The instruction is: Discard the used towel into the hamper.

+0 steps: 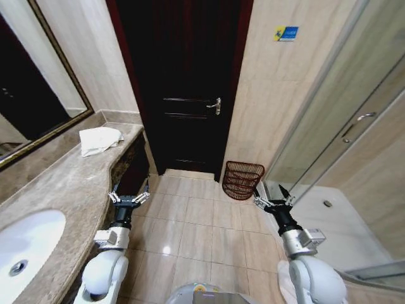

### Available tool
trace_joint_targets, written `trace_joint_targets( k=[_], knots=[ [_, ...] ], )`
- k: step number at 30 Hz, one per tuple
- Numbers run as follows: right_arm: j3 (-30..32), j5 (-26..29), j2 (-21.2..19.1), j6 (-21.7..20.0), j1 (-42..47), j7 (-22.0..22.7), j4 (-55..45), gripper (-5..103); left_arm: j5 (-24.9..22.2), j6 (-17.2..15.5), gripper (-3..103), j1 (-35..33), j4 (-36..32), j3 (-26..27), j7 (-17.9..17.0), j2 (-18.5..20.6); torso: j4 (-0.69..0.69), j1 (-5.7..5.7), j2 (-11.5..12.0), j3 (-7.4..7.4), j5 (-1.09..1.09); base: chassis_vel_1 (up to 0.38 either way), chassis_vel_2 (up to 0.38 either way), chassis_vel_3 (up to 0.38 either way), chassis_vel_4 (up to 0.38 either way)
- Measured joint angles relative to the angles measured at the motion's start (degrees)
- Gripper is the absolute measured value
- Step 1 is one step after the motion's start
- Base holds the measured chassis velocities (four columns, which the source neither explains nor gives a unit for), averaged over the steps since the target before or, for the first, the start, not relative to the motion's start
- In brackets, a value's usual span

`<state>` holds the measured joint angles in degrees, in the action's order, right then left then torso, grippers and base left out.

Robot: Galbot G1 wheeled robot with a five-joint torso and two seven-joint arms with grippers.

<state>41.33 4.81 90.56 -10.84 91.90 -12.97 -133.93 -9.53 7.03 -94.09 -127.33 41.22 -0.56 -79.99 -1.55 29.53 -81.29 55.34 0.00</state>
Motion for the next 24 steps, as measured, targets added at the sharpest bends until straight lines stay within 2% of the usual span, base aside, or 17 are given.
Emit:
trace_joint_targets(
  k=[10, 24],
  knots=[
    [-0.04, 0.04, 0.06, 0.27, 0.03, -0.21, 0.07, 100, 0.05, 0.38, 100, -0.13, 0.01, 0.3, 0.01, 0.02, 0.0, -0.02, 0.0, 0.0, 0.0, -0.029, 0.099, 0.104, -0.034],
    [0.15, 0.11, 0.0, 0.63, 0.16, -0.64, 0.63, 100, 0.3, 0.38, 100, -0.37, -0.17, 0.16, 0.06, -0.24, 0.0, 0.02, 0.01, 0.01, 0.01, -0.138, 0.229, 0.226, -0.14]
  ],
)
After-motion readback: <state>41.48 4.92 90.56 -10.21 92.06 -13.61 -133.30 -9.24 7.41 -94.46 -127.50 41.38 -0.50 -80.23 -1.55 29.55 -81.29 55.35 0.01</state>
